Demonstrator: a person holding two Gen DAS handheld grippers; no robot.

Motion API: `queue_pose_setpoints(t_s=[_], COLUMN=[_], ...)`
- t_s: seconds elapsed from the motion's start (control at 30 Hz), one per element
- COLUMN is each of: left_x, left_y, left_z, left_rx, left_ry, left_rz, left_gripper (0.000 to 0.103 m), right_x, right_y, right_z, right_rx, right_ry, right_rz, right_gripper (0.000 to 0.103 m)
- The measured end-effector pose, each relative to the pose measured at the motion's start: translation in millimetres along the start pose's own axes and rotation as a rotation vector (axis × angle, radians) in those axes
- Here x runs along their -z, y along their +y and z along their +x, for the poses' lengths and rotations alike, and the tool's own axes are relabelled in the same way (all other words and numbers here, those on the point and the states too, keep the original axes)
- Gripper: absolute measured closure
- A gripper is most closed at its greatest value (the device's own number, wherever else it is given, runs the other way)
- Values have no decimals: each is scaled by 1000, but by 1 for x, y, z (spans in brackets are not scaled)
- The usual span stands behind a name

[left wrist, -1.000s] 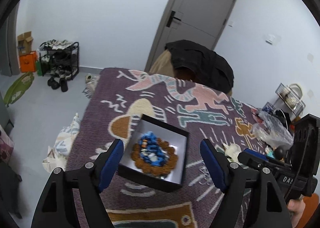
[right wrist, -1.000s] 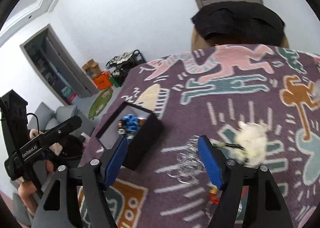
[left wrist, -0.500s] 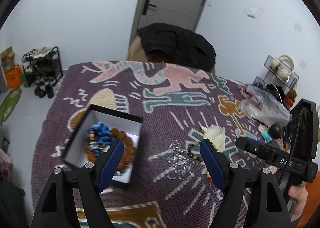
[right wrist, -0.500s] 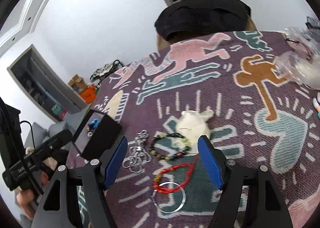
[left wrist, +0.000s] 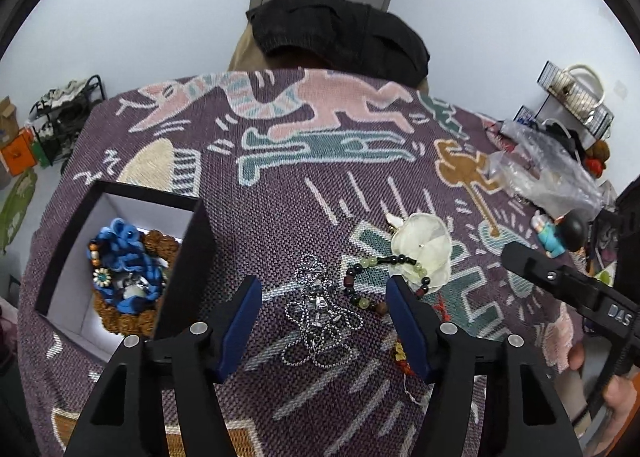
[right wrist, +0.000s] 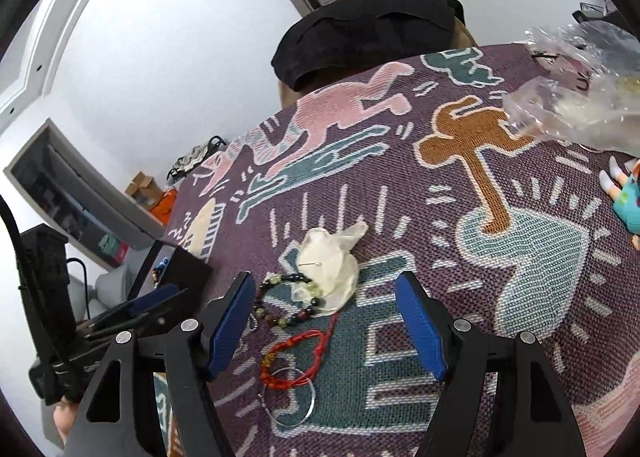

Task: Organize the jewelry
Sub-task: 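Move the left gripper to the silver chains and grasp them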

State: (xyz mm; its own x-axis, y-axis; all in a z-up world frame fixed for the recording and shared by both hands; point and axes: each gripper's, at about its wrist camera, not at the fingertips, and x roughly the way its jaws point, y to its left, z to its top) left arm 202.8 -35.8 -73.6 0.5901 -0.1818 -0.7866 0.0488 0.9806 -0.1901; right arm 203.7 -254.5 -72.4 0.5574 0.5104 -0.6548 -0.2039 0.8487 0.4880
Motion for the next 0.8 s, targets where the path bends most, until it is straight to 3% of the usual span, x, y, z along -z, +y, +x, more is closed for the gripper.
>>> queue_pose_setpoints(t_s=[0.3,0.5,0.63,0.7,0.73,0.8], left_x=[0,3,6,8,9,11], left_y=[-3,-2,-3,-2,-2,-1], left_z=[31,42,47,47,46,44], left_rx=[-63,-86,-105,-105,-112,-116], left_ry=[56,80,89,80,78,79], left_rz=[-17,-35,-36,-41,-44,-54], left_gripper=[39,39,39,39,39,39], right_x=[-3,-4,-2,-2,0,2], right_y=[-20,-10,-6,-9,-13,-16], right_z=[25,53,62,63,65,62], right_rx=[10,10,55,53,28,27], right_ry=[14,56,53,61,80,71], right_rz=[110,125,106,110,128,135], right_gripper=[31,34,50,77,97,97])
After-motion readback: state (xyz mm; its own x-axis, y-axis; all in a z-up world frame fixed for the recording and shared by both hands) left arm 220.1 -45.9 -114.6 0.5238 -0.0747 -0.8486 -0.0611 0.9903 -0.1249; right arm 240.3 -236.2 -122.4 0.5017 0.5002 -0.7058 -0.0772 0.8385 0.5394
